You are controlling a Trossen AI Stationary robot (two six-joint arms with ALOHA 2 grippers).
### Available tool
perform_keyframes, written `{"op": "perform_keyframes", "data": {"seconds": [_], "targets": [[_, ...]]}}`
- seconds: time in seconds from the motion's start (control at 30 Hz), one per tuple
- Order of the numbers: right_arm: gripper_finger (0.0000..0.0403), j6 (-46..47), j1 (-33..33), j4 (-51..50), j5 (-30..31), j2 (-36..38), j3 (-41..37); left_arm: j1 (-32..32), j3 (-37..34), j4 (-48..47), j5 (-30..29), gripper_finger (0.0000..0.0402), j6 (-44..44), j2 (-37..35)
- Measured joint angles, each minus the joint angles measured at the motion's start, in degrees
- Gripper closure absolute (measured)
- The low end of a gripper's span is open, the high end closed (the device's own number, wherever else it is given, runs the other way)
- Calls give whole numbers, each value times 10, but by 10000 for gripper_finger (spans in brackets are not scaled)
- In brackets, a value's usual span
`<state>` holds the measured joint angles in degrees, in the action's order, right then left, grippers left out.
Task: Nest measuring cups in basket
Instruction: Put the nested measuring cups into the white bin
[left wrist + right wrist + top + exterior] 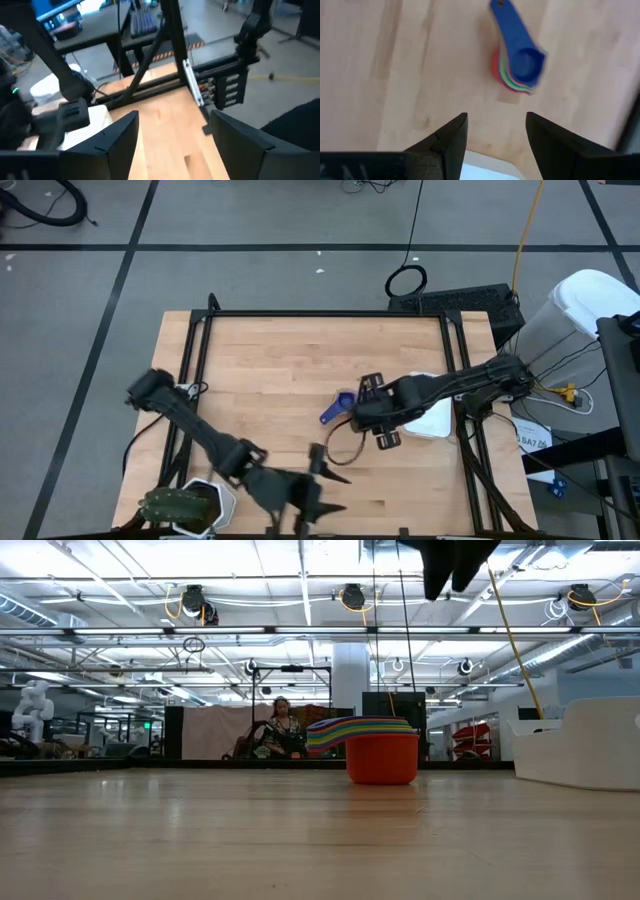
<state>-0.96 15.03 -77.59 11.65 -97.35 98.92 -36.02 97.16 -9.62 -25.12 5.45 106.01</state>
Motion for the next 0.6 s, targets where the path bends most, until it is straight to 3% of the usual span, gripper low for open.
{"op": "perform_keyframes", "data": {"seconds": [0.2,0.4,0.6], "targets": [[211,17,1,2,20,50,0,-4,-205,110,-4,181,-7,-172],[211,13,1,29,18,39,-8,18,-433,229,-4,190,-51,-322],[211,-30,-3,46,17,-2,-23,32,-558,278,-6,190,-48,-413]]}}
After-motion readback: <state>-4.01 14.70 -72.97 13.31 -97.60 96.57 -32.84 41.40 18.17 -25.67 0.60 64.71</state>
